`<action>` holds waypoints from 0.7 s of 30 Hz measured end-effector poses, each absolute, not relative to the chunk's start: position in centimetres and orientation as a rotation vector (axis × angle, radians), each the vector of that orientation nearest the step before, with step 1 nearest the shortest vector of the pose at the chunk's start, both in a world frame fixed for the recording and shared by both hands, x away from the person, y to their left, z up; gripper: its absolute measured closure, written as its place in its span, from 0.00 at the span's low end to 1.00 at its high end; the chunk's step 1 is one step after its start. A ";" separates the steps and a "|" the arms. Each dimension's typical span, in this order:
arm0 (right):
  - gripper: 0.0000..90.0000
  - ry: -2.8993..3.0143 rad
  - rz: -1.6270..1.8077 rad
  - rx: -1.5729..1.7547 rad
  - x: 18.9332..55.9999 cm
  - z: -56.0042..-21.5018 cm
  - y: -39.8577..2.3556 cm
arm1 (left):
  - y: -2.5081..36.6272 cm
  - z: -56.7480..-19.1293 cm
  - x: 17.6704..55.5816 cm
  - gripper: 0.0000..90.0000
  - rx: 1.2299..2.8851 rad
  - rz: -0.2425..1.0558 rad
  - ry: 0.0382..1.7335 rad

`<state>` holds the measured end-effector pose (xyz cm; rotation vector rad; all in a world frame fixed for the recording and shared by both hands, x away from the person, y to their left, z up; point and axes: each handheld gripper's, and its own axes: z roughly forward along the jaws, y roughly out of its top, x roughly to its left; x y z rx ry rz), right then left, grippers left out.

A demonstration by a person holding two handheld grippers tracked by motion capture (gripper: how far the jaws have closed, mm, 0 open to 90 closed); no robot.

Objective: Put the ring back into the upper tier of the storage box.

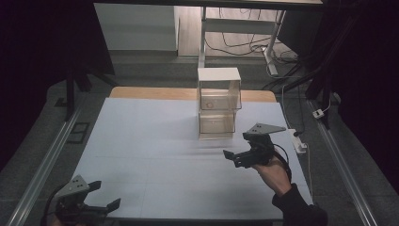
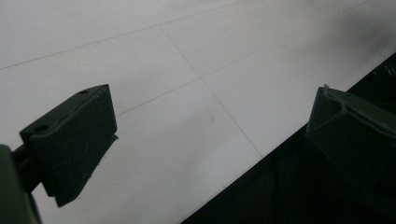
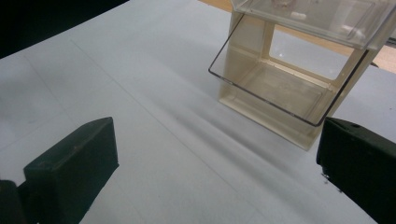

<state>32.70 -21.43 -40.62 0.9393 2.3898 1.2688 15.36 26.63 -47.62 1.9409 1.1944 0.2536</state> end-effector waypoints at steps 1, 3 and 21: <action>0.00 2.390 1.268 0.939 32.5 -40.7 -21.6 | 26.6 -47.6 15.4 0.02 1.941 0.254 1.194; 0.00 2.393 1.259 0.941 32.1 -40.8 -21.9 | 26.6 -47.6 15.4 0.02 1.942 0.256 1.194; 0.00 2.352 1.285 1.069 29.7 -42.5 -26.0 | 26.6 -47.6 15.3 0.02 1.941 0.258 1.193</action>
